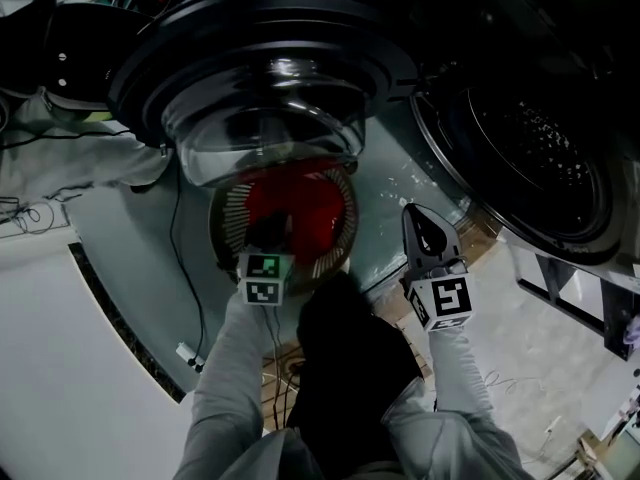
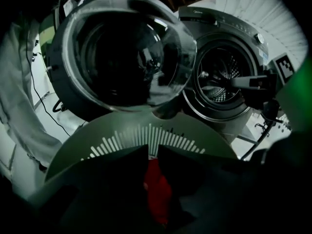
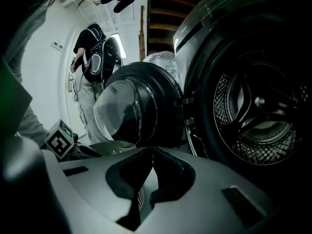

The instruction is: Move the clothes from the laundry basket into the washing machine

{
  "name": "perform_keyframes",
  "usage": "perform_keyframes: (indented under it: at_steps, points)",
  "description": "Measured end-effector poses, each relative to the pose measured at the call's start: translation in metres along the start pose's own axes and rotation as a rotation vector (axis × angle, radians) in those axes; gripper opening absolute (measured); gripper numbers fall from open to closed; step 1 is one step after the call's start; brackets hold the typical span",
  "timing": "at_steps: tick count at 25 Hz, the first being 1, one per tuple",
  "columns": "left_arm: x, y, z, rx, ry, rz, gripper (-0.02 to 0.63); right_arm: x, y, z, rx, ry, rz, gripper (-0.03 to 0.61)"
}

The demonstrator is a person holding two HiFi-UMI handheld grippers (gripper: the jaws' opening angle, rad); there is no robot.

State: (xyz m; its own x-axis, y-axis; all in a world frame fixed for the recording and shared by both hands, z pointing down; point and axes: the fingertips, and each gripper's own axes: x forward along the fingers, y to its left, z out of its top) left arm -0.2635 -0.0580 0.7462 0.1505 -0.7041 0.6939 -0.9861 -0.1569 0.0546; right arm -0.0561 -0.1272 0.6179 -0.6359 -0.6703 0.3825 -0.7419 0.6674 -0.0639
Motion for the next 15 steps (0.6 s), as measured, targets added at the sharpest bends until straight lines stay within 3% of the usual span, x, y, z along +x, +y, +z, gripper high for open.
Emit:
perform_keyframes:
  at_steps: [2, 5, 15]
  points:
    - [0.015, 0.003, -0.013, 0.000, 0.043, -0.019, 0.139, 0.005, -0.003, -0.006, 0.011, 0.006, -0.001, 0.017]
    - [0.035, 0.002, -0.031, -0.007, 0.098, -0.062, 0.212, 0.009, -0.009, -0.014, 0.027, 0.010, -0.007, 0.017]
    - [0.076, 0.009, -0.081, -0.004, 0.216, -0.097, 0.389, 0.011, -0.026, -0.042, 0.056, 0.021, -0.036, 0.017]
